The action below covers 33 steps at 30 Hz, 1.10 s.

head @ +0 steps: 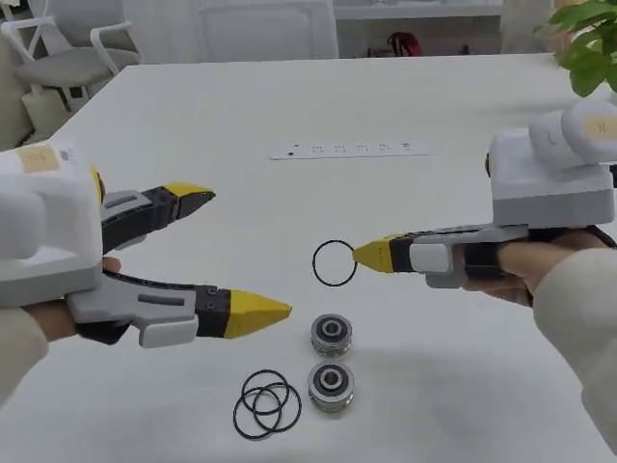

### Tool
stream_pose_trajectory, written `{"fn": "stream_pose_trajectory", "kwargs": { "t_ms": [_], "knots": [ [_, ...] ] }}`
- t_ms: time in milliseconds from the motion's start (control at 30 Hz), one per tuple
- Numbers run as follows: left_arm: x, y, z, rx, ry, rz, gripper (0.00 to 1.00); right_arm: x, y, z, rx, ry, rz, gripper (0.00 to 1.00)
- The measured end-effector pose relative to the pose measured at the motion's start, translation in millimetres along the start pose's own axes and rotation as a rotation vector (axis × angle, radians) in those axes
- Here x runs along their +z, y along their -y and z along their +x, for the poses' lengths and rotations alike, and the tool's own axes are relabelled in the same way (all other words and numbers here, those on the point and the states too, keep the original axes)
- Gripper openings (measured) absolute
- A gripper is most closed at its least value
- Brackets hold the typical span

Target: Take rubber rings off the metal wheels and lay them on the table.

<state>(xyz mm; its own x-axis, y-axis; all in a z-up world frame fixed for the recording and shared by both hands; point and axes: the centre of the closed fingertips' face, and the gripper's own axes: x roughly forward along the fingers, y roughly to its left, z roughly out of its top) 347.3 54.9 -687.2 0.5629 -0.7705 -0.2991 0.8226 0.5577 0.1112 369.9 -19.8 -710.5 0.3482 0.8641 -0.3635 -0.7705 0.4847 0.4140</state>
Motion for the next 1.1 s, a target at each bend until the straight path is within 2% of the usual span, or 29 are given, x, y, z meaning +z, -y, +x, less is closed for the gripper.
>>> {"fn": "stream_pose_trajectory", "kwargs": {
  "t_ms": [233,533,733,1100],
  "knots": [
    [-5.2,2.6,-7.4,0.001,-0.014,-0.008,0.99,2.4,-7.9,1.8,0.021,-0.001,-0.007,0.0],
    [-20.1,10.1,-17.2,0.001,-0.048,-0.016,1.0,6.4,-15.5,1.9,0.037,0.004,-0.018,0.0],
    [-23.7,7.2,-25.9,0.029,-0.045,-0.033,1.0,8.0,-22.0,3.1,0.051,0.004,-0.022,0.0],
    [-37.2,8.3,-38.4,0.06,-0.063,-0.066,1.0,8.6,-37.5,7.8,0.086,-0.009,-0.042,0.0]
  ]
}}
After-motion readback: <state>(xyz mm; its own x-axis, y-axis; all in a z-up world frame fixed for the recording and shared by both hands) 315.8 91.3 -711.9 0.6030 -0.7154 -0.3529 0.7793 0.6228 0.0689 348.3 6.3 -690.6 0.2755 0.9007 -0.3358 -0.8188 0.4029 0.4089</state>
